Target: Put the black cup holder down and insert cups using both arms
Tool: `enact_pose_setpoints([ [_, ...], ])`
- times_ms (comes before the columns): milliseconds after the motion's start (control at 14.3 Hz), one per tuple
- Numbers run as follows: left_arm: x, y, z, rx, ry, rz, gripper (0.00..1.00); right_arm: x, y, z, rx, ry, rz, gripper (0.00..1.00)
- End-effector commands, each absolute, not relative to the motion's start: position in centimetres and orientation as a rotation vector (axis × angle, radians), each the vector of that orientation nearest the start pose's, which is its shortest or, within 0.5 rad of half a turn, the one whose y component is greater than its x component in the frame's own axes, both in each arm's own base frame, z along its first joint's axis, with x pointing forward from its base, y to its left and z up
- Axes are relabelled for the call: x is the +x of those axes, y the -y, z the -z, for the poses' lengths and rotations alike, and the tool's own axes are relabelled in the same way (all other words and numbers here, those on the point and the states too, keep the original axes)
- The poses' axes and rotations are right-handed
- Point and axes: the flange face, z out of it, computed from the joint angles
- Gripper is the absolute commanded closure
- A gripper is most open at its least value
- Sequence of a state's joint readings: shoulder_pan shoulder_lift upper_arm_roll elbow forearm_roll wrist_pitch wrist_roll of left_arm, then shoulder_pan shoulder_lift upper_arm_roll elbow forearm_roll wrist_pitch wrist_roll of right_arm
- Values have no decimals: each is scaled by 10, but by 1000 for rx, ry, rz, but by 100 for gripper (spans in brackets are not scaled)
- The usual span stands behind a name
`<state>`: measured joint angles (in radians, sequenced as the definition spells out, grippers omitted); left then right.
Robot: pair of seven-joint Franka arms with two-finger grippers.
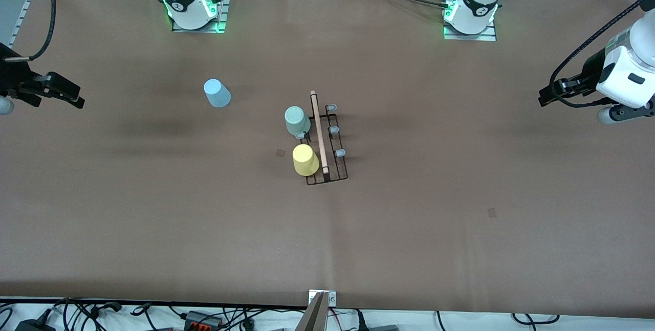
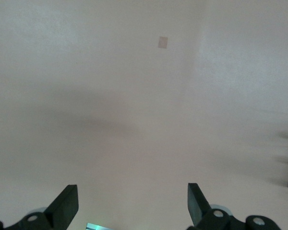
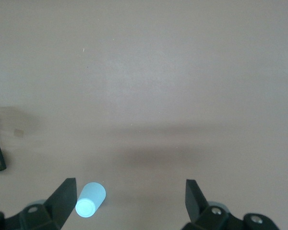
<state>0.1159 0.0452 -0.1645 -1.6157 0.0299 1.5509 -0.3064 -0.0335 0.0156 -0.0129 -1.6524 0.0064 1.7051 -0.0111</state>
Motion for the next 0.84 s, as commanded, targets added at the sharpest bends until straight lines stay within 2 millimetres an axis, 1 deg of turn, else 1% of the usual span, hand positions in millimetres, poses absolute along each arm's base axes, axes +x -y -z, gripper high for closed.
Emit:
enact_pose_setpoints([
  [0,559,21,-581,-3098,374,-175,0,557,27,-588,-3142,-36,31,0],
  [210,559,21,-581,-3098,374,-175,0,556,24,-581,-3143,-26,10,0],
  [350,559,21,-581,-3098,374,-175,0,556,22,-582,-3143,-19,14,0],
  [420,559,21,-581,-3098,374,-175,0,554,23,-586,-3144,-21,24,0],
  [560,559,21,-581,-3098,374,-175,0,547,25,-586,-3144,-26,31,0],
  [770,559,21,-581,-3098,374,-175,0,546,24,-583,-3144,-26,36,0],
])
